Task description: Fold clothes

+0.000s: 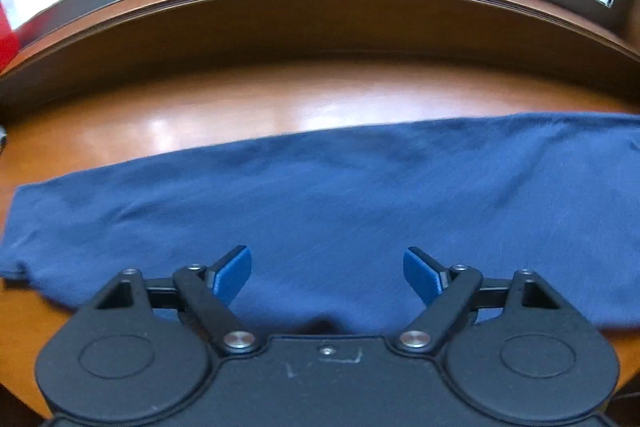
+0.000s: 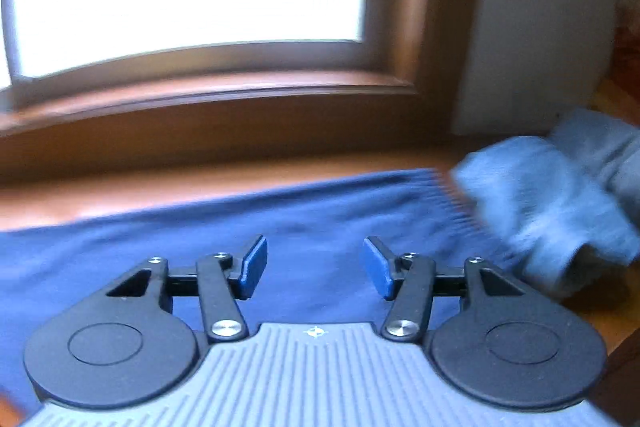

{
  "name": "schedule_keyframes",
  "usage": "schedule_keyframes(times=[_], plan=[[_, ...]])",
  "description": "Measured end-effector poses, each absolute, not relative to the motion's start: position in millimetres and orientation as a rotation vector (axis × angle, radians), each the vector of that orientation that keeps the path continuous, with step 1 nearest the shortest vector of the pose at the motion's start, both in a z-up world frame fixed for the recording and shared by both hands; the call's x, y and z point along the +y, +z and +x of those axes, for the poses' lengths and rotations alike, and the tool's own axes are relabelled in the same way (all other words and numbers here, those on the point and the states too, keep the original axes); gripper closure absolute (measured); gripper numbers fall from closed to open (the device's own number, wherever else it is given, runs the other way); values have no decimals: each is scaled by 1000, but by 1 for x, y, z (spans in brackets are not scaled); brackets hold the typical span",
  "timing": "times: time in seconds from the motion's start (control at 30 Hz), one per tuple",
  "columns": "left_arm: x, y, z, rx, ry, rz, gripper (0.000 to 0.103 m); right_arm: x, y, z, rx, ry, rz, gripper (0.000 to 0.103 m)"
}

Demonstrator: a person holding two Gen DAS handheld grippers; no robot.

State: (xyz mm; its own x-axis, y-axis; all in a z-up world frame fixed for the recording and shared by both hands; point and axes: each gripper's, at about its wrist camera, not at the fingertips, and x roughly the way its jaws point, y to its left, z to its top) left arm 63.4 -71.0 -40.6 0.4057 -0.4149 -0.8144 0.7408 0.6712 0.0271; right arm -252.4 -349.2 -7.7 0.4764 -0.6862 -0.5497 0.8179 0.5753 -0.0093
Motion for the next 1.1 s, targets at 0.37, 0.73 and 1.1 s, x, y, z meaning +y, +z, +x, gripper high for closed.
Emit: schedule_keyframes(times=[0.37, 0.73, 1.1], plan=[[135, -32, 140, 831, -704, 448, 20, -121, -17, -85, 577, -523, 193, 36], [208, -25, 233, 848, -546, 353, 21, 32, -39, 97, 585, 12, -1, 38], [272, -30, 290, 925, -525, 326, 20, 98, -64, 191, 648, 144, -198, 41]])
